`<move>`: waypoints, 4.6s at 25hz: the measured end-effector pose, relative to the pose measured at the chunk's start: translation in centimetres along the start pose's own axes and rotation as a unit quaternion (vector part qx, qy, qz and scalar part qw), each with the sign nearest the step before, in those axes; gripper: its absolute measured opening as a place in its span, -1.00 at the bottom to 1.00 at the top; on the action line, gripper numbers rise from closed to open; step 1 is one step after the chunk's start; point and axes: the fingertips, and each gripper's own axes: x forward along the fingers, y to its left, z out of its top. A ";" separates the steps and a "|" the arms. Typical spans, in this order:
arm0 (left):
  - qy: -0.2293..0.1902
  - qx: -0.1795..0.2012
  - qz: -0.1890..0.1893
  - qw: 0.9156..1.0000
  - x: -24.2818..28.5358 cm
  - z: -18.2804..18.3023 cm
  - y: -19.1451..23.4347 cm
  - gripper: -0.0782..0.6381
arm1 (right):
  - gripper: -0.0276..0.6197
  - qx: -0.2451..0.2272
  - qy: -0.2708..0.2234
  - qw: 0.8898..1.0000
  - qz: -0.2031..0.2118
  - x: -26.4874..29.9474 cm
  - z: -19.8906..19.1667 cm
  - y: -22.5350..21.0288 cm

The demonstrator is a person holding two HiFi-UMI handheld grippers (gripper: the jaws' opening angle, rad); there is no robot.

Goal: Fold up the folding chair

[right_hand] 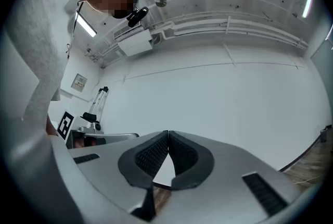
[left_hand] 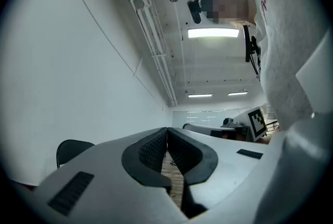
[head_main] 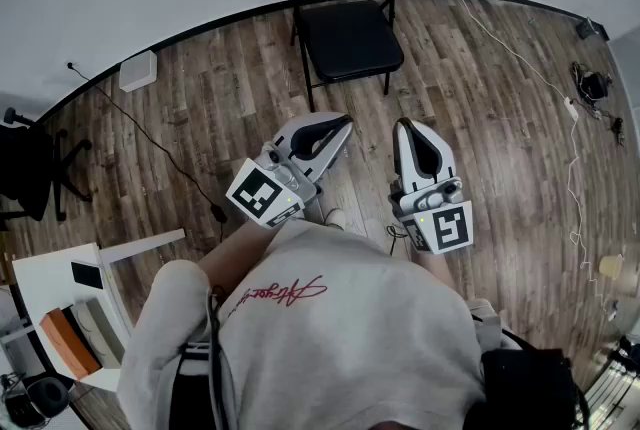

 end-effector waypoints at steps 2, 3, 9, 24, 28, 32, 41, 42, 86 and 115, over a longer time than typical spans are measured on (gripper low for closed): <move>-0.001 0.001 0.002 1.000 0.1 0.0 0.1 -0.73 | -0.87 -0.004 0.003 1.000 -0.001 0.1 -0.1 -0.3; -0.001 0.002 0.003 1.000 0.2 0.0 0.2 -0.73 | -0.87 -0.006 0.005 1.000 -0.001 0.1 -0.2 -0.4; -0.002 0.001 0.003 1.000 0.3 0.1 0.5 -0.73 | -0.87 -0.010 0.013 1.000 -0.003 0.3 -0.6 -0.5; 0.000 0.002 0.017 1.000 1.2 -0.3 0.5 -0.73 | -0.86 0.012 -0.015 1.000 -0.021 -0.2 0.0 -2.5; 0.000 0.004 0.025 1.000 2.0 -0.8 0.4 -0.73 | -0.86 0.015 -0.012 1.000 -0.008 -0.5 -0.2 -3.5; -0.012 0.007 0.036 0.999 2.7 -1.1 0.1 -0.73 | -0.86 0.025 -0.013 1.000 0.012 -1.1 -0.4 -4.1; 0.006 0.010 0.103 0.995 3.3 -2.6 5.8 -0.32 | -0.26 0.046 0.024 0.999 -0.015 1.1 -4.5 -8.7; 0.007 0.008 0.113 0.993 3.5 -2.9 7.3 -0.24 | -0.25 0.056 0.028 0.998 -0.019 1.9 -5.2 -9.3; 0.287 -0.086 0.098 0.949 16.3 -27.5 69.1 0.17 | -0.16 0.645 0.168 0.664 -0.339 9.8 -65.9 -24.3; 0.214 -0.149 -0.051 0.964 19.7 -26.0 63.1 -0.54 | -0.13 0.772 -0.011 0.587 -0.243 15.2 -61.6 -25.5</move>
